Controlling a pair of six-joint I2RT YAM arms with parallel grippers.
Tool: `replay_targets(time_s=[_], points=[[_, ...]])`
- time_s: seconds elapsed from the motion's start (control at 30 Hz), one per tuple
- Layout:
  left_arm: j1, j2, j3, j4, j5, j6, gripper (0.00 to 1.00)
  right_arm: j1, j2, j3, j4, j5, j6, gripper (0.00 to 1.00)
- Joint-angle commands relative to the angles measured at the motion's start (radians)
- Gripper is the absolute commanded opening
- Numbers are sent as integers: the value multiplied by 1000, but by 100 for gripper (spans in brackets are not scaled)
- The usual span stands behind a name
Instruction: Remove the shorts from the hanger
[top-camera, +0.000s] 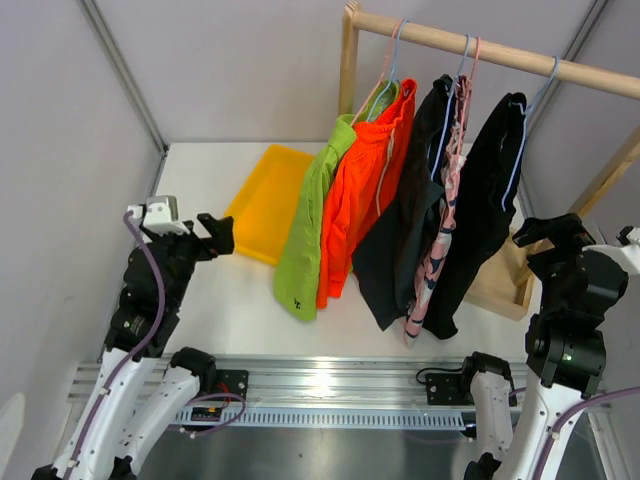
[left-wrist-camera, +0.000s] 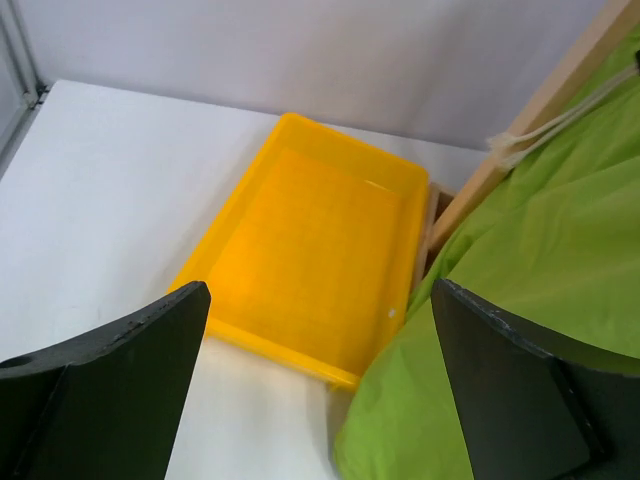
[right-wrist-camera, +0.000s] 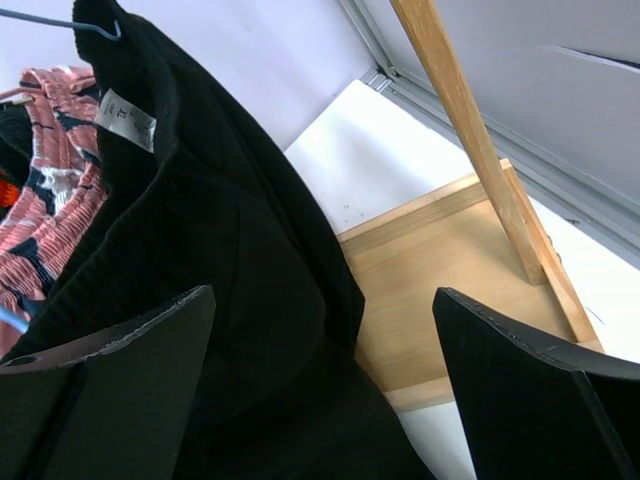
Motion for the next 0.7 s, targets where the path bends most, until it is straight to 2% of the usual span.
replay_targets(time_s=[0.0,0.17,0.3,0.47,0.67], points=[[6,56,41,-59,-53,37,99,-3,-17,44,-32,-12,-31,99],[6,93,66,-121,-147,32,99,-3,-34,119,-16,9,-16,100],[6,58,43,-92,-96,49,99,-3,-51,202,68,-37,-36,99],[6,65,44,-94,-70,50,99,-5,64,396,105,-81,-45,98],[6,59,44,-92,-56,52,99,-8,185,473,165,-170,-25,95]])
